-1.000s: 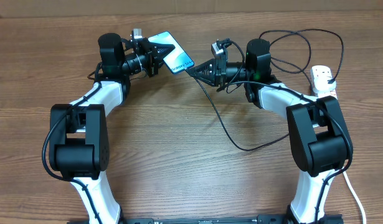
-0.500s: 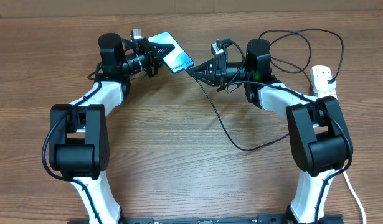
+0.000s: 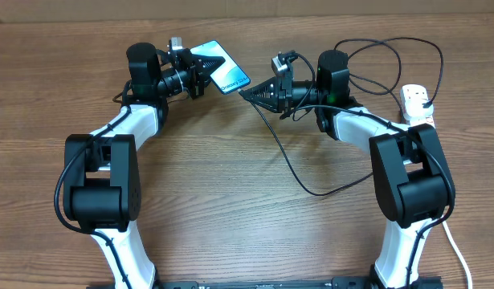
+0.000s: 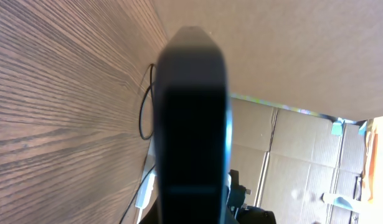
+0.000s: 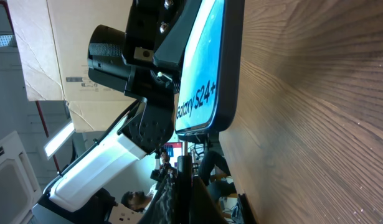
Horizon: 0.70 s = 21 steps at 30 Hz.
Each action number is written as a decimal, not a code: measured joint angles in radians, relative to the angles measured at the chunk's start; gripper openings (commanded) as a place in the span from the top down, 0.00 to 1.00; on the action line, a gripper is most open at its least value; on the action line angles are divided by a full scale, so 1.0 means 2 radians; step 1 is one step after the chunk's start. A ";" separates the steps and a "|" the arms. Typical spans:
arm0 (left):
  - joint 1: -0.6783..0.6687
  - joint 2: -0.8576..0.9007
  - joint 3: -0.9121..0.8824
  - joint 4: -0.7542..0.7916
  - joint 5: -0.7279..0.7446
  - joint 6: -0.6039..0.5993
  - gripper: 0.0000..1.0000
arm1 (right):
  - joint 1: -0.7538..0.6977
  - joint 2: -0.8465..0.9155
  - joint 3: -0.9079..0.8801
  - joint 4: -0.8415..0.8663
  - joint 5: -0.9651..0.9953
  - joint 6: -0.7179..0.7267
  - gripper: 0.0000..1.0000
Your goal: Plug charger to phone and switch on socket
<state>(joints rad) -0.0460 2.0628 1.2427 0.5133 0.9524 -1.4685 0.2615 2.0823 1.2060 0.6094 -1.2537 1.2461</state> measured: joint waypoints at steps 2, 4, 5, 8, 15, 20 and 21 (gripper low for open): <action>0.000 0.000 0.000 0.000 0.000 -0.001 0.96 | 0.000 0.000 0.000 0.000 0.000 0.000 0.96; 0.000 0.000 0.000 0.000 0.000 -0.004 0.96 | 0.000 0.000 0.000 0.000 0.001 0.000 0.96; 0.000 0.000 0.000 0.000 0.000 -0.008 0.96 | 0.000 0.000 0.000 0.000 0.001 0.000 0.96; 0.000 0.000 0.000 0.002 0.000 -0.012 0.96 | 0.000 0.000 0.000 0.000 0.003 0.000 0.96; -0.001 0.000 0.000 0.002 0.000 -0.013 0.96 | 0.000 0.000 0.000 0.000 0.008 0.000 0.96; -0.004 0.000 0.000 0.002 -0.004 -0.013 0.96 | 0.000 0.000 0.000 0.000 0.010 0.000 0.96; -0.004 0.000 0.000 0.002 -0.004 -0.013 0.96 | 0.000 0.000 0.000 0.000 0.010 0.000 0.96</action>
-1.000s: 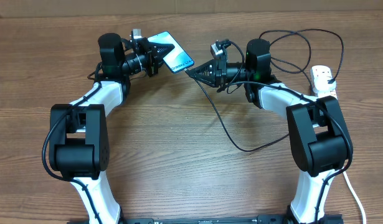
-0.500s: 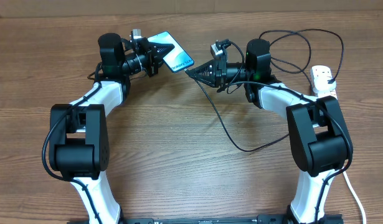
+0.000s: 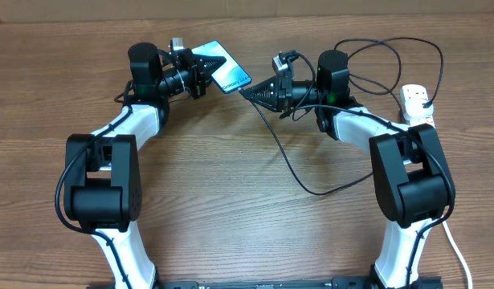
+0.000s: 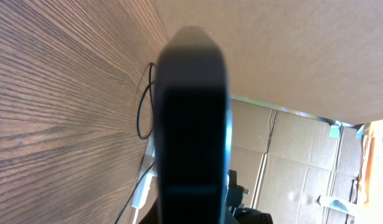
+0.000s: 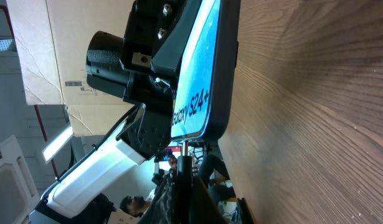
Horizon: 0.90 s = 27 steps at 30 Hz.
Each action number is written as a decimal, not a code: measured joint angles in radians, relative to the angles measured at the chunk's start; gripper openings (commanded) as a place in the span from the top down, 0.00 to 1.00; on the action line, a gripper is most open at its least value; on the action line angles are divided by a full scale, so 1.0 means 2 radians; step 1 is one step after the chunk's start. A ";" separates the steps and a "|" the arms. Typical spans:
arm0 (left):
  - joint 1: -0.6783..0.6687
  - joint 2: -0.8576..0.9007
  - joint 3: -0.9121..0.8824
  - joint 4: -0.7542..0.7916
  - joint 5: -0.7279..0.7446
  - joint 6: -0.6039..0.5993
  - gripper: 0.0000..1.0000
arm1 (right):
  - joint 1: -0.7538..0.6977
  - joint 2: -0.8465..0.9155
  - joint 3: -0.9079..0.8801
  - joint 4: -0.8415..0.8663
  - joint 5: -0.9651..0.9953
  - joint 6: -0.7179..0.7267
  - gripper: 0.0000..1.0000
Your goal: Plug charger to phone and switch on socket
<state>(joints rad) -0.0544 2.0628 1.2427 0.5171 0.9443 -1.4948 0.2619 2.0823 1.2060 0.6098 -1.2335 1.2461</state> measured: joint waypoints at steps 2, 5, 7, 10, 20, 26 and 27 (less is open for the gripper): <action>-0.001 0.000 0.000 0.000 -0.002 0.000 0.96 | 0.000 0.000 0.000 0.000 0.000 0.000 0.96; -0.001 0.000 0.000 0.000 -0.002 0.000 0.96 | 0.000 0.000 0.000 -0.011 0.002 0.000 0.96; -0.002 0.000 0.000 0.000 -0.003 0.000 0.96 | 0.000 0.000 0.000 -0.021 0.002 -0.001 0.96; -0.002 0.000 0.000 0.000 -0.003 0.001 0.96 | 0.000 0.000 0.000 -0.027 0.003 -0.004 0.96; -0.002 0.000 0.000 0.000 -0.003 0.004 0.96 | 0.000 -0.001 0.000 -0.029 0.007 -0.008 0.96; -0.002 0.000 0.000 0.002 -0.004 0.016 0.96 | 0.000 -0.001 0.000 -0.031 0.013 -0.006 0.96; -0.002 0.000 0.000 0.002 -0.005 0.016 0.96 | 0.000 -0.001 0.000 -0.030 0.014 -0.005 0.96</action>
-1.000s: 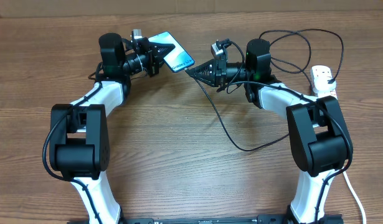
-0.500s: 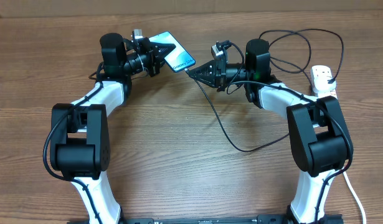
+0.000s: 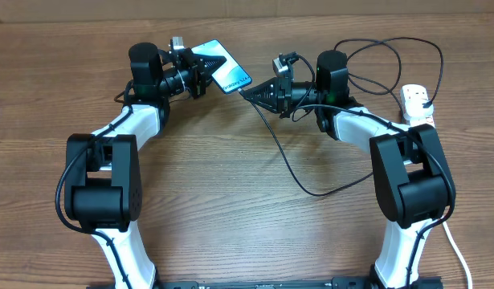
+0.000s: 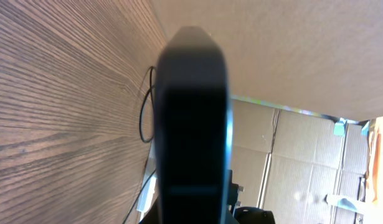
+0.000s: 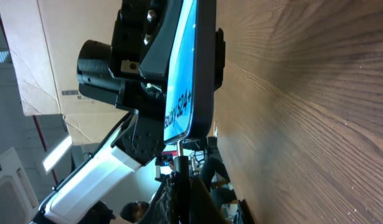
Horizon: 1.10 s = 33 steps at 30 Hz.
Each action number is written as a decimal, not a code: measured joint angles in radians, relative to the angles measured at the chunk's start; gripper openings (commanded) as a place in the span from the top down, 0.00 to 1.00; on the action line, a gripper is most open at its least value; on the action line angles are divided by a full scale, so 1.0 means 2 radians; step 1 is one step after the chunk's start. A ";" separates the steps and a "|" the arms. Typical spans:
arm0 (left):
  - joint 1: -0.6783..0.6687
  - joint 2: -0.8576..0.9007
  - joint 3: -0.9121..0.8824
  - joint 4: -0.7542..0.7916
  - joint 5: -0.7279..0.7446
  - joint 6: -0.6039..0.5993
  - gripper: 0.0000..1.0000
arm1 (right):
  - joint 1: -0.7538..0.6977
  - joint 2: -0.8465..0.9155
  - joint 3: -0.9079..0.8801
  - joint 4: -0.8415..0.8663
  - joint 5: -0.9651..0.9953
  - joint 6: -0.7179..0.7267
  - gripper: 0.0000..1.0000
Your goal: Plug charger to phone and switch on socket
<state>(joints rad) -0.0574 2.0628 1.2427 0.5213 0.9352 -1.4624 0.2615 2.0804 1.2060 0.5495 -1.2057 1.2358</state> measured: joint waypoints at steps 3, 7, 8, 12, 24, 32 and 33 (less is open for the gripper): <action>0.000 0.000 0.000 0.000 -0.003 0.002 0.96 | 0.000 0.000 0.000 0.000 0.005 0.001 0.96; 0.000 0.000 0.000 0.000 -0.007 0.003 0.96 | 0.001 0.000 0.000 0.000 0.012 0.003 0.96; 0.001 0.000 0.000 0.000 -0.009 0.003 0.96 | 0.001 0.000 0.000 0.000 0.016 0.004 0.96; 0.001 0.000 0.000 0.000 -0.018 0.003 0.96 | 0.003 0.000 0.000 -0.001 0.030 0.005 0.96; -0.007 0.000 0.000 0.002 -0.029 0.003 0.96 | 0.021 0.000 0.000 -0.004 0.074 0.009 0.96; -0.006 0.000 0.000 0.002 -0.027 0.003 0.96 | 0.020 0.000 0.000 0.005 0.067 0.009 0.96; -0.005 0.000 0.000 0.002 -0.027 0.003 0.96 | 0.020 0.000 0.000 0.006 0.066 0.009 0.96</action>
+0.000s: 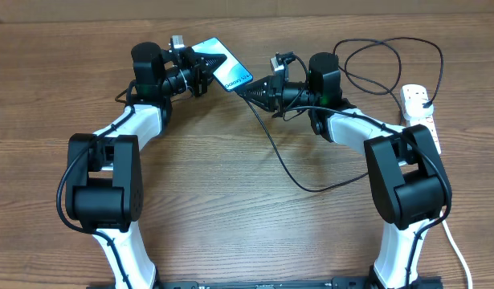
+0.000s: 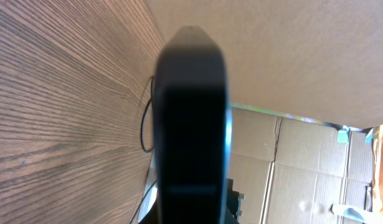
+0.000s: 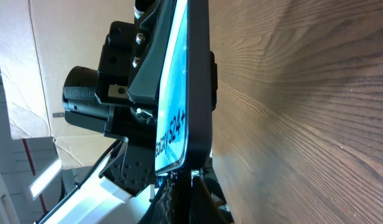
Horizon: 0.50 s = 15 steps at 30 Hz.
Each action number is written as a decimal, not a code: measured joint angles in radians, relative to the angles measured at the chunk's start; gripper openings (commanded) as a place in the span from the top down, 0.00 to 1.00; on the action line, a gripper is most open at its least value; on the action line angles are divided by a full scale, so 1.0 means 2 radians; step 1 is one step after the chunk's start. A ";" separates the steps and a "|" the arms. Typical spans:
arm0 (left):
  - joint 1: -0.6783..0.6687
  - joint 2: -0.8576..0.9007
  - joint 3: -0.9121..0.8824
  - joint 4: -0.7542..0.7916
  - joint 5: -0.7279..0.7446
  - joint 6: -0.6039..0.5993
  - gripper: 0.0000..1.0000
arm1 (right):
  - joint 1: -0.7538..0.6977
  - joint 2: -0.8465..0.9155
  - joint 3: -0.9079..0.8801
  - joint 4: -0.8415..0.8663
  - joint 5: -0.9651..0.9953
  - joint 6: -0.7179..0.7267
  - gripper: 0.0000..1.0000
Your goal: Plug charger to phone and switch on socket
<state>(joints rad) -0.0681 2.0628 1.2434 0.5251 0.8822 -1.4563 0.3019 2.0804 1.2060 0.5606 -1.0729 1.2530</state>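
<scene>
My left gripper (image 1: 198,76) is shut on the phone (image 1: 225,68) and holds it above the table at the back, its blue screen up and tilted. The phone (image 2: 191,118) fills the left wrist view as a dark blur. My right gripper (image 1: 251,88) is shut on the charger plug (image 3: 182,180), whose tip sits right at the phone's bottom edge (image 3: 192,163); I cannot tell whether it is in the port. The black cable (image 1: 287,172) runs from the plug across the table. The white socket strip (image 1: 418,104) lies at the far right.
The cable loops over the table (image 1: 230,209) between the arms and behind the right arm (image 1: 391,44) towards the strip. A white lead (image 1: 459,253) runs down the right edge. Cardboard boxes (image 2: 303,162) stand beyond the table.
My right gripper has moved left with the plug, closing the small gap to the phone's bottom edge. The phone in my left gripper sits a little higher and further back.
Throughout, my left gripper held the phone raised and my right gripper held the plug just to its right. The gap between plug and phone shrank from moment to moment, the phone turning more edge-on to the right wrist camera. Now the plug tip meets the bottom edge.
</scene>
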 measured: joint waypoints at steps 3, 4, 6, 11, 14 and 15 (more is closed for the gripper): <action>0.004 0.000 0.000 0.000 0.003 0.000 0.96 | -0.001 0.000 0.000 0.000 0.000 0.000 0.96; 0.006 0.000 0.000 0.000 0.005 0.000 0.96 | -0.001 0.000 0.000 0.004 0.000 0.000 0.96; 0.010 0.000 0.000 0.000 0.008 0.000 0.96 | -0.002 0.000 0.000 0.008 0.000 0.000 0.96; 0.019 0.000 0.000 0.000 0.011 0.002 0.96 | -0.004 0.000 0.000 0.011 -0.001 0.000 0.96; 0.021 0.000 0.000 0.000 0.011 0.008 0.96 | -0.004 0.000 0.000 0.015 0.000 0.000 0.96; 0.023 0.000 0.000 0.000 0.011 0.010 0.96 | -0.004 0.000 0.000 0.018 -0.001 0.000 0.96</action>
<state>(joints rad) -0.0231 2.0628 1.2434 0.5251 0.9043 -1.4372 0.2935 2.0804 1.2060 0.5964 -1.0752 1.2533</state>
